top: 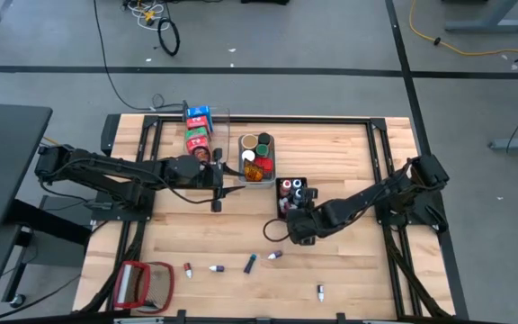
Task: Pick & Place Kitchen Items
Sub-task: Put the red food coloring bottle into the black bin, then put the black food coloring bottle into the black bin
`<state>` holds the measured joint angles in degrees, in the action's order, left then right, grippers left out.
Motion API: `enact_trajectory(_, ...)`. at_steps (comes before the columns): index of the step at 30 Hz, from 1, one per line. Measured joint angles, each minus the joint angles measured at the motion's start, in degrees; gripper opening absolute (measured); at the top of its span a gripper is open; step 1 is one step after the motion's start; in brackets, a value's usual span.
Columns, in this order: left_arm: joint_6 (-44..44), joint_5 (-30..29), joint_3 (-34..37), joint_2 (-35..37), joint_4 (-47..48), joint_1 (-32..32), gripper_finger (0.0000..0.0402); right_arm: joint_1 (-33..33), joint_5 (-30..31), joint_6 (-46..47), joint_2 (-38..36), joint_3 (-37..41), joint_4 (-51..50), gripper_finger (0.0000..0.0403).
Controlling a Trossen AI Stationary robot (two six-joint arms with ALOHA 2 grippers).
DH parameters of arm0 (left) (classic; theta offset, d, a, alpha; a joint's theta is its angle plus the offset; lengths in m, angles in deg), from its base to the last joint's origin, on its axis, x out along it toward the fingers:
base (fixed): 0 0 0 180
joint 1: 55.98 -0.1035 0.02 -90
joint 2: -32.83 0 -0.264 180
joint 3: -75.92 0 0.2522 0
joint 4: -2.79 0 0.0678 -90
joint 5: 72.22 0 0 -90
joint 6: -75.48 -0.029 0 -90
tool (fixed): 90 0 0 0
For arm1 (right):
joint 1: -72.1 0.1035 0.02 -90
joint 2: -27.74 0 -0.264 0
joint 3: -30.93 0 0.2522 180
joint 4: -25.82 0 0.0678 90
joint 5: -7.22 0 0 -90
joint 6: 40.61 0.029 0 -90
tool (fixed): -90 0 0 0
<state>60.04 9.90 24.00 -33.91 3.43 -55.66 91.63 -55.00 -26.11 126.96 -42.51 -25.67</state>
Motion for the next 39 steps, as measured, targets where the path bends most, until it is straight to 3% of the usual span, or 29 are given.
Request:
enact_trajectory(10, 0.0, 0.0, 0.0, 0.0, 0.0, 0.0, 0.016, -1.8, -0.7, 0.7, 0.0, 0.0, 0.1, 0.008)
enact_trajectory(15, 0.0, 0.0, 0.0, 0.0, 0.0, 0.0, 0.016, -3.0, -5.5, 2.2, 0.0, 0.0, 0.5, 0.008)
enact_trajectory(23, 0.0, 0.0, 0.0, 0.0, 0.0, 0.0, 0.016, -3.8, -7.0, 1.9, 0.0, 0.0, 3.0, 0.0083)
enact_trajectory(28, 0.1, 0.0, 0.0, 0.0, 0.3, 0.0, 0.016, -3.7, -7.9, 2.9, 0.0, 0.0, 3.8, 0.0124)
enact_trajectory(34, 0.2, 0.0, 0.0, 0.0, 0.3, 0.0, 0.016, -3.5, -4.0, 2.7, 0.0, -0.5, 3.6, 0.0187)
enact_trajectory(39, 0.2, 0.0, 0.0, 0.0, 0.3, 0.0, 0.016, -3.6, -9.3, 3.5, 0.0, -6.0, 1.0, 0.0204)
